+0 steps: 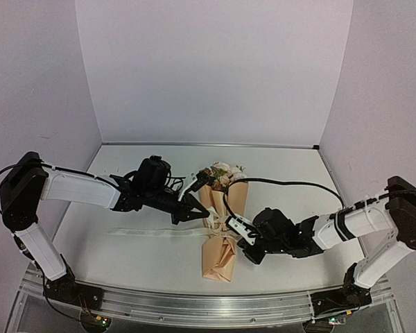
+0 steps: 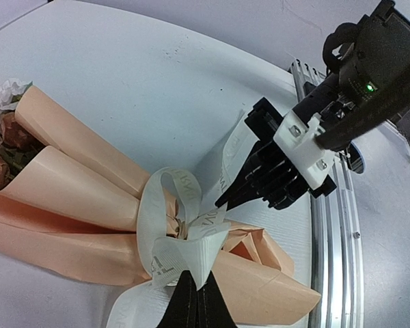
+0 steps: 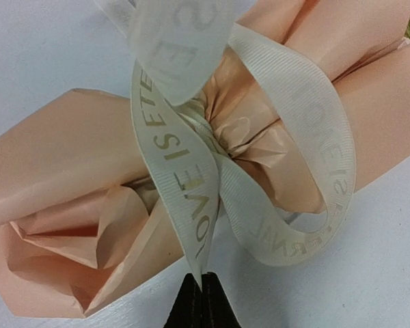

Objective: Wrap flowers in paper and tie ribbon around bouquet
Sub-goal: Cross the half-tied ribbon over the folded bouquet.

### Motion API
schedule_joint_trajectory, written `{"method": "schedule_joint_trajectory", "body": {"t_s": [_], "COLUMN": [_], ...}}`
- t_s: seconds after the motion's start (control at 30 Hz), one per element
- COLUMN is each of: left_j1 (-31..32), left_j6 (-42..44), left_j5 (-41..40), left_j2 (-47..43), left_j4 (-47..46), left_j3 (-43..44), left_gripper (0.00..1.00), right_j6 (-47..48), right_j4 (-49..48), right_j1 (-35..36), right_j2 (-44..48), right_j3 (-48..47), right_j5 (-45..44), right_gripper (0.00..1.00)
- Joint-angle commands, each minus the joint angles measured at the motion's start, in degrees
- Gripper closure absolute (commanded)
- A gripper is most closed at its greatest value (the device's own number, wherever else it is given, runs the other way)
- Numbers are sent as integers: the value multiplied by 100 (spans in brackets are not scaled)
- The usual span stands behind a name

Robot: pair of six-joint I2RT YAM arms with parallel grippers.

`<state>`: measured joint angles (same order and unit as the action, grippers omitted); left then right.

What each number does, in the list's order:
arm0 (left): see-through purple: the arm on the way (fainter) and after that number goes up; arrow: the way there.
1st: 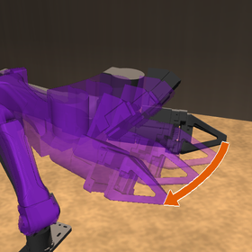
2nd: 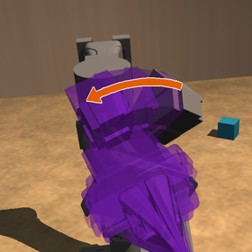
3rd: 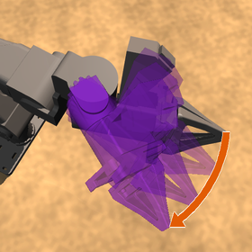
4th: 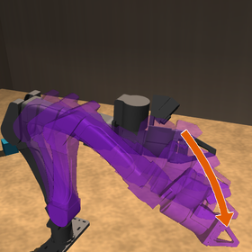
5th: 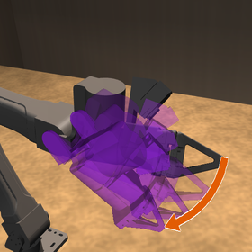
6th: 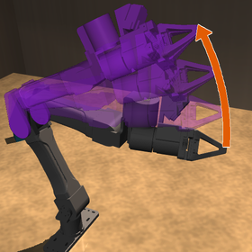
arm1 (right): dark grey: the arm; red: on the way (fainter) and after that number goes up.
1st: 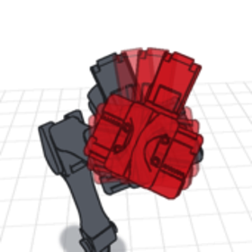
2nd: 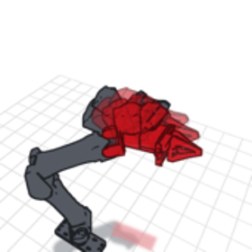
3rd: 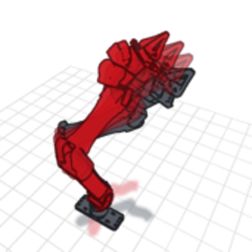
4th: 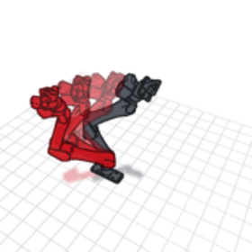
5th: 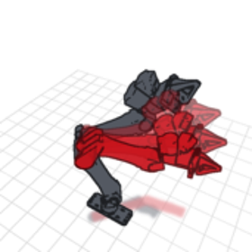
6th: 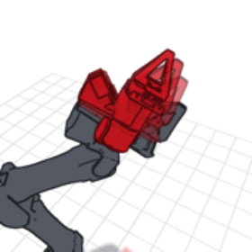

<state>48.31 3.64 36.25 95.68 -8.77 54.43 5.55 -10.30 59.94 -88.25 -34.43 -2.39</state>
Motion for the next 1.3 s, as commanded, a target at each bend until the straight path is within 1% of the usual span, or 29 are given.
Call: {"method": "schedule_joint_trajectory", "body": {"t_s": [0.0,0.1,0.17,0.23,0.33,0.47,0.6,0.8,0.9,1.1,1.13,1.23,1.27], "left_j1": [-24,-20,-5,24,135,401,658,1007,1150,1241,1242,1243,1242], "left_j6": [170,255,325,410,610,838,1015,1225,1275,1273,1250,1119,1079], "left_j5": [213,386,527,643,693,597,350,209,120,-62,-141,-369,-427], "left_j2": [-68,-147,-193,-203,-130,-25,-26,239,336,521,555,567,548], "left_j4": [136,155,163,218,478,794,919,1326,1367,1425,1447,1445,1438], "left_j3": [265,232,195,200,324,531,636,866,892,992,1015,1065,1075], "left_gripper": [100,100,100,100,100,100,100,100,100,100,99,85,79], "right_j6": [-588,-1244,-1661,-2139,-2530,-3221,-3646,-4141,-4311,-4445,-4448,-4447,-4443], "right_j4": [187,971,1480,1903,2300,2340,2338,2340,2331,2254,2233,2197,2191], "right_j1": [9,-70,-157,-273,-416,-598,-683,-821,-861,-886,-896,-912,-914], "right_j2": [578,871,937,894,693,480,252,-22,-176,-366,-377,-386,-386], "right_j3": [99,-61,-281,-541,-889,-1133,-1366,-1564,-1654,-1693,-1689,-1698,-1696], "right_j5": [-122,75,381,678,1028,1373,1608,1620,1614,1511,1497,1482,1482], "right_gripper": [100,100,100,100,100,100,100,100,100,100,100,100,100]}}
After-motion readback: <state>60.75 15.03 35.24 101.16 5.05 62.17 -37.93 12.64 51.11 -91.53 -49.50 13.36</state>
